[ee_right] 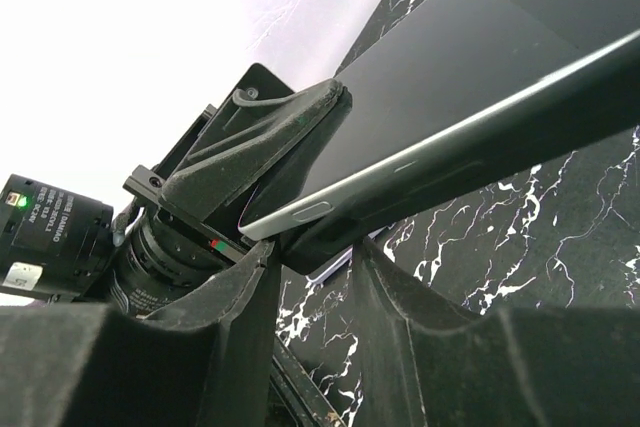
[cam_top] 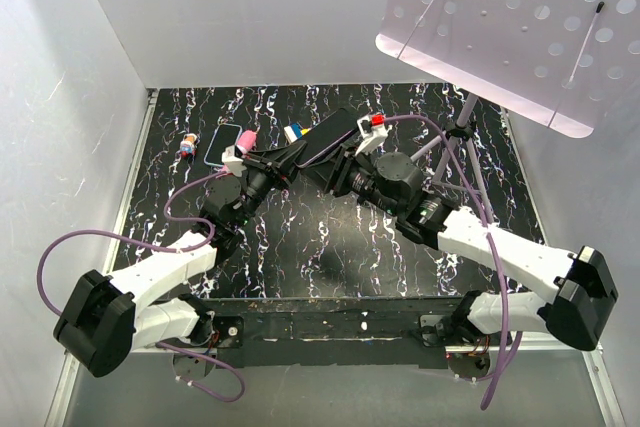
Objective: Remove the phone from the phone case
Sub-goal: Remove the phone case from the phone.
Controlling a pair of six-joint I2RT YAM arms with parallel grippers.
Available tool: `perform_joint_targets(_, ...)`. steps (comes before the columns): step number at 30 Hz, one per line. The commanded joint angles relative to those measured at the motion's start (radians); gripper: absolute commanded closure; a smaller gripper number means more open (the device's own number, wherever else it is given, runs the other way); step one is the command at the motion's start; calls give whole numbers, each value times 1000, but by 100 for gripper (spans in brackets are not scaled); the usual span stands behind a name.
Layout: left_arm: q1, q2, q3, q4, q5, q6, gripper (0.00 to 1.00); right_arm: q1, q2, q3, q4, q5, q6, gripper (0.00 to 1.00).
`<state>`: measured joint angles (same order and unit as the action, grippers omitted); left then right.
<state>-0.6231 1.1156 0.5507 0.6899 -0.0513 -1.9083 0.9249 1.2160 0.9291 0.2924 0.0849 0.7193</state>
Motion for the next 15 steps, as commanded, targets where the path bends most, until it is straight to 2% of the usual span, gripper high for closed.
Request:
perform_joint_targets(1,-9,-59,37,86,18,-35,100,8,23,57,-13,157,-14,60)
perform_joint_targets(5,-10,-71,43,79,21,-37,100,18,36,62,-9,245,-8,64)
perform_joint_targets(7,-12,-76,43,74,21,-37,100,22,46,88,-45,307,-9,84)
perform_joint_targets(9,-13,-85,41,69,19,-37,100,23,66,119,-107,380,-6,96)
perform_joint_targets(11,-13,-92,43,60,19,-38,100,23,82,120,-117,447,-44,99)
perform_joint_targets(13,-12,-108,40,50,19,-38,100,12,102,149,-271,562,-6,99)
perform_joint_targets(15,-12,-141,44,25,13,-12,100,-21,106,127,-399,604,3,99)
